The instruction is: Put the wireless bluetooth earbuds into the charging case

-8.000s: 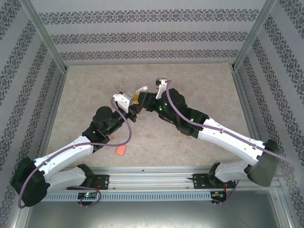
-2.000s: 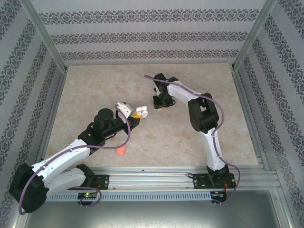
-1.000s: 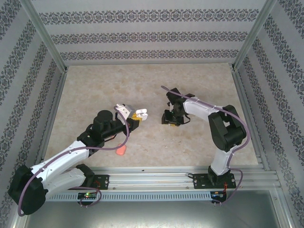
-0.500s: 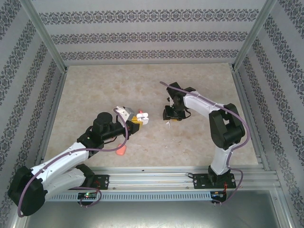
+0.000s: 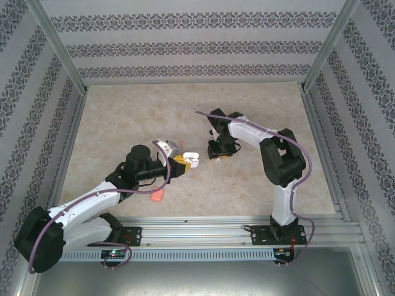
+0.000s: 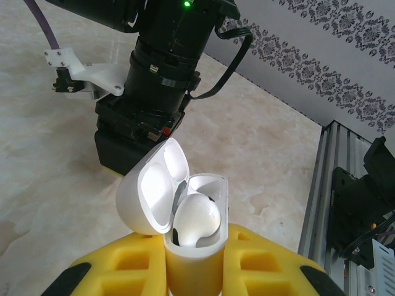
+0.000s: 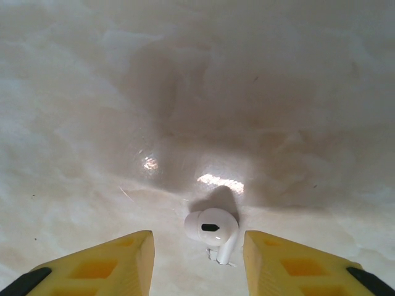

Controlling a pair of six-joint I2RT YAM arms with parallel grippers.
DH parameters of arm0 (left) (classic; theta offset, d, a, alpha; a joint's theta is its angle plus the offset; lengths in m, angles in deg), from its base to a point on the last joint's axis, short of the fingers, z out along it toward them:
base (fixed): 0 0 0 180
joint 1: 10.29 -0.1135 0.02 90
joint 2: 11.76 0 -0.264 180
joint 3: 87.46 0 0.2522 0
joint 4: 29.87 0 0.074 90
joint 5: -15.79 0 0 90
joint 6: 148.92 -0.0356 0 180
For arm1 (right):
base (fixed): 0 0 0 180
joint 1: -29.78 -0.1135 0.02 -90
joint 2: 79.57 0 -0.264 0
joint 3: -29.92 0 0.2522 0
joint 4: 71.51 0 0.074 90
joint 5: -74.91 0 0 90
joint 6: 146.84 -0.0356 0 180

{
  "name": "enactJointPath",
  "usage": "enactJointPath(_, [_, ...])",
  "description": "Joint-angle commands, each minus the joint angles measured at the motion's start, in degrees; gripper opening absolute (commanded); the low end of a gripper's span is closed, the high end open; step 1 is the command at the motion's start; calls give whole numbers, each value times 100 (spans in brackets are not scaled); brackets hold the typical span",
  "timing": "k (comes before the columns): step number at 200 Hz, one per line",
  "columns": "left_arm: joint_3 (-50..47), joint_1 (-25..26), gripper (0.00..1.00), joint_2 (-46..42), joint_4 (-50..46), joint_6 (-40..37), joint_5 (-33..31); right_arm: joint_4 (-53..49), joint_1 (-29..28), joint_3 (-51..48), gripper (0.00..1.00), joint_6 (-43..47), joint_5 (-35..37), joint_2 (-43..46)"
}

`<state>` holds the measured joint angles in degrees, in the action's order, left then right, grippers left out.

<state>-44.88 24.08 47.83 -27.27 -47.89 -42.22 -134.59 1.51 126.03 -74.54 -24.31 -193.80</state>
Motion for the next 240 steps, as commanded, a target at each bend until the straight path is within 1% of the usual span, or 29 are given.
enactJointPath(1, [16,-71,0,50,342,84,143,-227,-25,146,42,195,222,-147])
enactJointPath(80, [108,-71,0,235,231,12,133,-251,-47,334,41,253,253,-439])
enactJointPath(132, [129,-66,0,263,180,-13,112,-254,-120,326,37,234,228,-555])
enactJointPath(191, [194,-71,0,298,146,-13,141,-271,-170,240,34,235,261,-546])
enactJointPath(212, [173,-71,0,263,131,-12,144,-272,-165,208,31,202,287,-483])
enactJointPath(240, [143,-70,0,195,102,-3,124,-262,-170,141,30,94,313,-355])
